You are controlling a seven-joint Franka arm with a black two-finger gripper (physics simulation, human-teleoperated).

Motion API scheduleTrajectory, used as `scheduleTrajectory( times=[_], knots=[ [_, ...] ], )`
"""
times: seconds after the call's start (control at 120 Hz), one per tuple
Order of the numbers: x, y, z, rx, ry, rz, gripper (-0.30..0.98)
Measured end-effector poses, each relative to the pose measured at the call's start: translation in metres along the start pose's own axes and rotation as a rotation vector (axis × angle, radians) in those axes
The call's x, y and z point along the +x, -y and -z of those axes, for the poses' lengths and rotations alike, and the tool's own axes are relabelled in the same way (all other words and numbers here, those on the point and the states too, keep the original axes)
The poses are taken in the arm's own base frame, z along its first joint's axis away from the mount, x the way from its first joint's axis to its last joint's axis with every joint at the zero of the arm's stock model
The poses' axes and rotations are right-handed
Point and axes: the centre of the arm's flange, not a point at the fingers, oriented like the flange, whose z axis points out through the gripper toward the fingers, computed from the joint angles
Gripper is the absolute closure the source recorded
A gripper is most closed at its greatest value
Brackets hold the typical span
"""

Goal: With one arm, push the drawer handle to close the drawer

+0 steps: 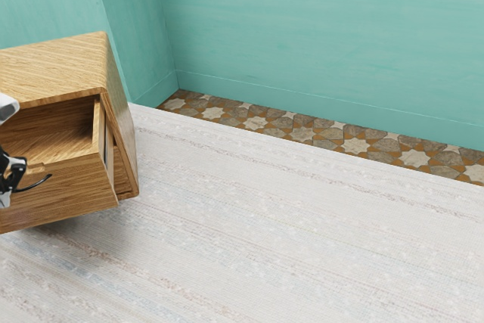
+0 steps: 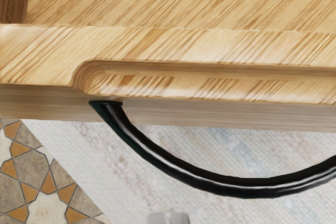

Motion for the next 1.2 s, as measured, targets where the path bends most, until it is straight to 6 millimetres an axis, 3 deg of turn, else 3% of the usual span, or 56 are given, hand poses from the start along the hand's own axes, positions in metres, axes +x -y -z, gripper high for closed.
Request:
scheduleTrajectory(
  times=[0.383,0.617,1.0,1.2],
  knots=[
    [0.026,0.000,-0.015,0.005,-0.010,-0.034,0.79],
    [0.045,-0.010,-0.017,0.025,-0.030,-0.071,0.79],
    [0.099,-0.022,-0.017,0.051,-0.039,-0.086,0.79],
    [0.127,-0.020,-0.029,0.060,-0.031,-0.083,0.79]
  ],
)
